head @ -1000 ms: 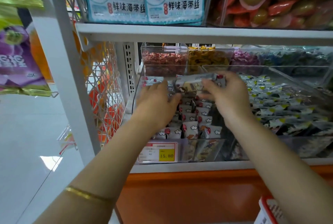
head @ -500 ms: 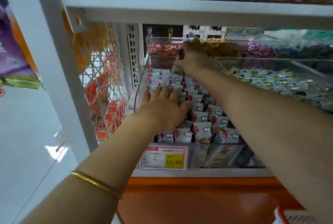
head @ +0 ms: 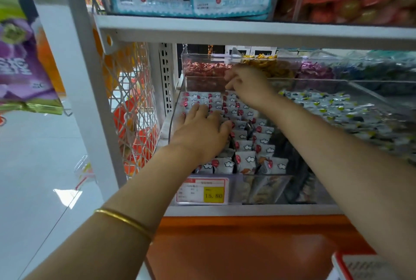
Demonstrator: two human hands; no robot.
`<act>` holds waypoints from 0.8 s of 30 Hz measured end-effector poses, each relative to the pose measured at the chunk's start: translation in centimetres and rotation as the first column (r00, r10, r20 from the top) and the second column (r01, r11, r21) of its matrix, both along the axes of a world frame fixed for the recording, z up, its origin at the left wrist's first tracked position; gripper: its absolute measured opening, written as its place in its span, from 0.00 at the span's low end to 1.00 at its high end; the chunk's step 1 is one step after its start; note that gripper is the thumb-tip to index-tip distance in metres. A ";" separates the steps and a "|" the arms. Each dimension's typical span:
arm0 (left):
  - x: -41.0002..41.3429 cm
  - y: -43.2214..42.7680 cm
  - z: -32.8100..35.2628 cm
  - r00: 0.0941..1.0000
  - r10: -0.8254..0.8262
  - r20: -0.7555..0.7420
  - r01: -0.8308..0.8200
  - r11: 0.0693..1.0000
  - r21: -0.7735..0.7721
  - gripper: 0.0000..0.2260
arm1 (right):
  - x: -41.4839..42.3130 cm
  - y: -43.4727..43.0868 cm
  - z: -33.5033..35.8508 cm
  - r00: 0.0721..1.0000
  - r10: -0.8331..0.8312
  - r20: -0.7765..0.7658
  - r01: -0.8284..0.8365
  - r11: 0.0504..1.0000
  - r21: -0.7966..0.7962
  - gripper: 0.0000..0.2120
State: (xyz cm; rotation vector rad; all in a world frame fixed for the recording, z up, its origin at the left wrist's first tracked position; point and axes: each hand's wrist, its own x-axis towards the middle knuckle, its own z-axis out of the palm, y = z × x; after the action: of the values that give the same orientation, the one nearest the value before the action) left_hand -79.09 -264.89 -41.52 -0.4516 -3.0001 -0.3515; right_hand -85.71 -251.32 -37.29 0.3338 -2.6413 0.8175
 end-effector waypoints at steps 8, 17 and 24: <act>5.9 -0.8 -1.5 0.996 -0.080 -0.035 0.074 0.987 -0.142 0.23 | 12.9 2.7 -2.2 0.998 0.051 -0.023 -0.052 0.998 -0.032 0.08; 6.6 -0.7 -2.0 0.996 -0.036 -0.083 0.028 0.995 -0.095 0.22 | 14.3 1.2 -3.9 0.990 -0.004 -0.138 0.076 0.850 0.521 0.12; 6.7 -0.9 -1.4 0.979 -0.047 -0.200 0.093 0.969 0.229 0.21 | 14.2 2.6 -2.6 0.994 0.062 -0.096 -0.062 0.998 0.002 0.04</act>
State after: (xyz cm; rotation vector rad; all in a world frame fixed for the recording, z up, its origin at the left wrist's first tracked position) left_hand -72.42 -265.84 -42.95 -0.5355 -2.7144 -0.6254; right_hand -71.53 -248.73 -39.92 0.4449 -2.5529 0.8018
